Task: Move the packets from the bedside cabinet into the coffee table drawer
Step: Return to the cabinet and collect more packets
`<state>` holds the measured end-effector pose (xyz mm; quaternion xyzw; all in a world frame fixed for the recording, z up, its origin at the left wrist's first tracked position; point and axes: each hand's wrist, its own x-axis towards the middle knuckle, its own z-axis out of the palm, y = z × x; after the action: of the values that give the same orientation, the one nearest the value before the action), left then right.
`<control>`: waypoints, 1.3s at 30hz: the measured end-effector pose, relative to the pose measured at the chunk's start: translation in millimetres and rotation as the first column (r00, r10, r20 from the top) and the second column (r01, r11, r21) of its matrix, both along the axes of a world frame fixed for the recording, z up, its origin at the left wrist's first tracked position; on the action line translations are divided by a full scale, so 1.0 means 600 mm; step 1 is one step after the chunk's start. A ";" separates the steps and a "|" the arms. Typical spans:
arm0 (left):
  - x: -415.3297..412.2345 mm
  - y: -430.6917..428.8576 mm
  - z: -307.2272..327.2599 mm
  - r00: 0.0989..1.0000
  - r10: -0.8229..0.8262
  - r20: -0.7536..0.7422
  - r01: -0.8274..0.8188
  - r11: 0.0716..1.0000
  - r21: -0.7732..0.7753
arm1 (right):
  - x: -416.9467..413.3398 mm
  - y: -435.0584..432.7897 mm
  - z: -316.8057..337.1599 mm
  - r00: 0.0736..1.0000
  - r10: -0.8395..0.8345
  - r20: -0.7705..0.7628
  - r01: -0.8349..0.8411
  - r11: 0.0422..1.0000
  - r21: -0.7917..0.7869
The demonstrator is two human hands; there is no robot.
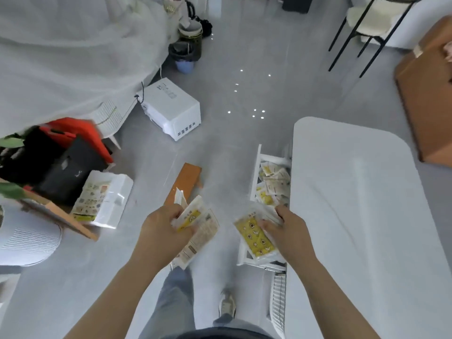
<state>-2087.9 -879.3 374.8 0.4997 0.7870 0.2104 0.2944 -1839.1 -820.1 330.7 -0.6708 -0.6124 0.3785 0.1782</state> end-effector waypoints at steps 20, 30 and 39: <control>-0.079 0.391 -0.062 0.813 -0.575 0.091 0.582 0.804 -0.125 | -0.117 0.148 -0.052 0.869 -0.470 0.156 0.488 0.866 -0.110; 0.021 0.538 -0.134 0.631 -0.776 0.013 0.757 0.613 -0.226 | -0.032 0.220 -0.113 0.805 -0.568 0.171 0.593 0.775 -0.218; 0.110 0.643 -0.237 0.459 -0.886 0.070 0.868 0.430 -0.247 | 0.008 0.260 -0.172 0.696 -0.691 0.198 0.712 0.625 -0.320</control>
<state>-2022.2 -493.4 232.9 0.8013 0.4423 -0.0908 0.3925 -1834.0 -664.1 227.7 -0.8870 -0.2240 0.3690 0.1638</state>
